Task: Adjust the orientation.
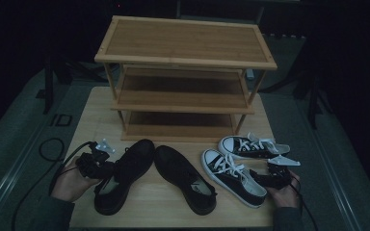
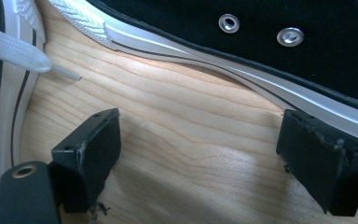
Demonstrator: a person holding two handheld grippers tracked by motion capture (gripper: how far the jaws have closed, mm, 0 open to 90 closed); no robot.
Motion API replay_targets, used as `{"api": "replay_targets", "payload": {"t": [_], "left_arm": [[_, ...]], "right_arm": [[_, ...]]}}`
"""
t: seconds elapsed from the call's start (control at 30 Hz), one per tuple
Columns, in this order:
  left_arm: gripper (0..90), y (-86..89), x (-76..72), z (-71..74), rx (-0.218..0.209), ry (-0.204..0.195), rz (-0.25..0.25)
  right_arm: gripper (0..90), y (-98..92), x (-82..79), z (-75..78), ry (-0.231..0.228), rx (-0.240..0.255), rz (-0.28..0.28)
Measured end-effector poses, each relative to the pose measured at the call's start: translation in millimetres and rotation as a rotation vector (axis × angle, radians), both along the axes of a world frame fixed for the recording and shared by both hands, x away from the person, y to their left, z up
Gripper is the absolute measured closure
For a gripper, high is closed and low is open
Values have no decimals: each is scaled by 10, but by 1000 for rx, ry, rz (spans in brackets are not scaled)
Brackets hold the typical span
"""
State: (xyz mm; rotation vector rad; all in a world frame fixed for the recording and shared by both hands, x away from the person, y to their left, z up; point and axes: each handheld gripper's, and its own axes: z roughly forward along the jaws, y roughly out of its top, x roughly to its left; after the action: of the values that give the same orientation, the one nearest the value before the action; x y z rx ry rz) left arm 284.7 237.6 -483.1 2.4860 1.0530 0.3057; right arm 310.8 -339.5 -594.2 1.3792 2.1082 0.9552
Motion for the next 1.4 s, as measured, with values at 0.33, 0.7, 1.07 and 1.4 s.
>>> {"api": "replay_targets", "payload": {"t": [0.33,0.7,1.07,1.4], "left_arm": [[880,74,115,62,10,-82,94],[881,202,350,140,-38,-149,140],[877,330,517,39,-34,-156,109],[713,366,499,76,-81,-138,117]], "right_arm": [[138,-1,0,0,0,1,0],[137,-1,0,0,0,1,0],[137,-2,0,0,0,1,2],[138,-2,0,0,0,1,2]]}}
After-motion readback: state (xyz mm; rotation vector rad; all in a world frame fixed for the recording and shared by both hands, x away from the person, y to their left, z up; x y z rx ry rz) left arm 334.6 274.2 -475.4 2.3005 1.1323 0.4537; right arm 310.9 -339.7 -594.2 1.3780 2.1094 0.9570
